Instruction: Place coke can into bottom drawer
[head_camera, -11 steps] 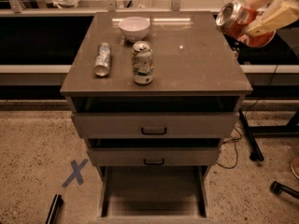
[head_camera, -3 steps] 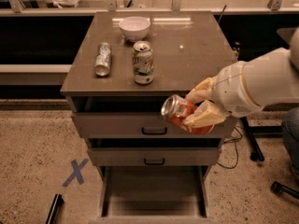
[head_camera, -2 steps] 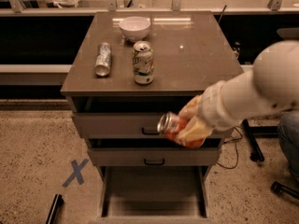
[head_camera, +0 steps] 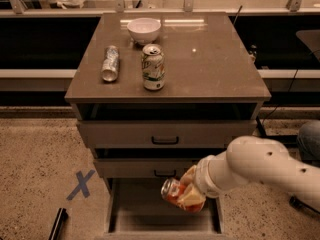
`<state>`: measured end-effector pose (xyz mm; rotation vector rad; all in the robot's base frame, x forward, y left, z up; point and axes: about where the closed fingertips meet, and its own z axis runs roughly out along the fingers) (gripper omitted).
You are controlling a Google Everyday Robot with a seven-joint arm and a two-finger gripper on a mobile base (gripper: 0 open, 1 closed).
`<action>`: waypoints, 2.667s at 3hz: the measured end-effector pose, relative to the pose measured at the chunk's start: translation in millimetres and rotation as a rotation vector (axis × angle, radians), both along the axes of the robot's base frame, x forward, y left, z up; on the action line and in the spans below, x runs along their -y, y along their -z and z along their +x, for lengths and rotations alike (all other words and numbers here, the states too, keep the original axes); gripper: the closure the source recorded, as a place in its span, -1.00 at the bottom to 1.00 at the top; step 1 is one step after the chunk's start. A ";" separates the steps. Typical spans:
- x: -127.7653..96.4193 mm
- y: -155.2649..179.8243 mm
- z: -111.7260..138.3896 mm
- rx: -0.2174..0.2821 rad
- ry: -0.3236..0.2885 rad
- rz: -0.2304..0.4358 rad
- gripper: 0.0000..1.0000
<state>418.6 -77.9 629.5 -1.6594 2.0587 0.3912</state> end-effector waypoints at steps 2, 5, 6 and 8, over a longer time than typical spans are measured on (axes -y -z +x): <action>-0.6 28.4 -10.7 -0.037 0.013 -0.042 1.00; 111.0 202.7 44.3 -0.053 0.085 0.020 1.00; 99.6 239.1 28.0 -0.096 0.062 0.057 1.00; 80.9 280.9 54.4 -0.087 0.031 0.087 1.00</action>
Offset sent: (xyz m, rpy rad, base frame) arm -0.0056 0.0019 -0.0413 -0.0858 0.0636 -0.0394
